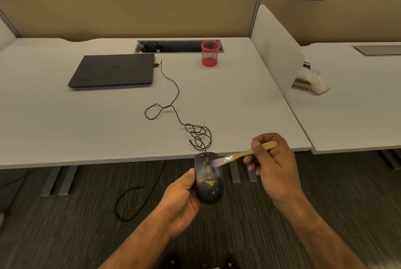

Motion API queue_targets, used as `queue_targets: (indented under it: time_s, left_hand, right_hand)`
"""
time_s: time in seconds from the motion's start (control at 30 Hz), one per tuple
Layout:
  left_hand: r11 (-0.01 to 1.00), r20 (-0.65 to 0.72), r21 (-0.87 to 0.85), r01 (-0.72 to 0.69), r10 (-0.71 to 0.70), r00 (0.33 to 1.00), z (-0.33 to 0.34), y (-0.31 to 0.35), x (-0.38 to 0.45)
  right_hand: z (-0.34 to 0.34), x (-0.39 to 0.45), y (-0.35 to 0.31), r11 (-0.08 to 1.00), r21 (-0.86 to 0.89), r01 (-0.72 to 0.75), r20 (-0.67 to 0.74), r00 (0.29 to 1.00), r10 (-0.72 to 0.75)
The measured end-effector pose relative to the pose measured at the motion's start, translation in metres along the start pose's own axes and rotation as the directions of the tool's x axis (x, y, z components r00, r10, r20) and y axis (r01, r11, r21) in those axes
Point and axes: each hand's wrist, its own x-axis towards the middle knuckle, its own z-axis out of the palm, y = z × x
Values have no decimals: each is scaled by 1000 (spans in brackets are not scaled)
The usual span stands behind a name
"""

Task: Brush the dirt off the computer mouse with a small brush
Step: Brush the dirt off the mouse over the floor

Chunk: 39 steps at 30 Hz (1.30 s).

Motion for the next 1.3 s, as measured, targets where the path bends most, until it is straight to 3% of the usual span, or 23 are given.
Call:
queue_targets:
  time_s: [0.1,0.2,0.3,0.47,0.67,0.83,1.03,1.13,1.23,1.3]
  left_hand:
    - [1000,-3,-13,1,-1,1000,1,0,-1]
    - [1000,-6,-3,-3,3,1000,0,0,-2]
    - [1000,-8,-6,-4,4,1000,0,0,-2]
    - [1000,-13,-13,21,-22,1000,0,0,-2]
    - [1000,-7,-1,7,-7,1000,0,0,-5]
    - [999,-9,-26,19,-20,1000,2,0,-5]
    - [1000,-27,-21,16,-17,999,2,-1,-6]
    - [999,-26,-26,24,-24,999,1,-1,-6]
    - [999,-28,-31,27,-28,999,2,-1,-5]
    - [999,-26,-29,22,-23,999,3,-1,-5]
  right_hand:
    - [5,-1,3,995,-99,-1,36,999,4]
    - [0,3,3,991,-134,-4,-54,999,-3]
    - [-5,6,2,995,-96,-4,-97,995,-5]
    - [3,4,7,996,-86,-35,-5,999,34]
    - [-8,6,7,997,-67,-46,-106,994,39]
    - [-2,-2,7,999,-22,-47,0,999,47]
    - [-10,-6,7,998,-32,-45,-91,995,42]
    - [-8,-8,4,1000,15,-21,-42,999,22]
    - [-4,-12,6,997,-77,-29,15,999,30]
    - [-6,-13,6,993,-112,-25,-24,999,23]
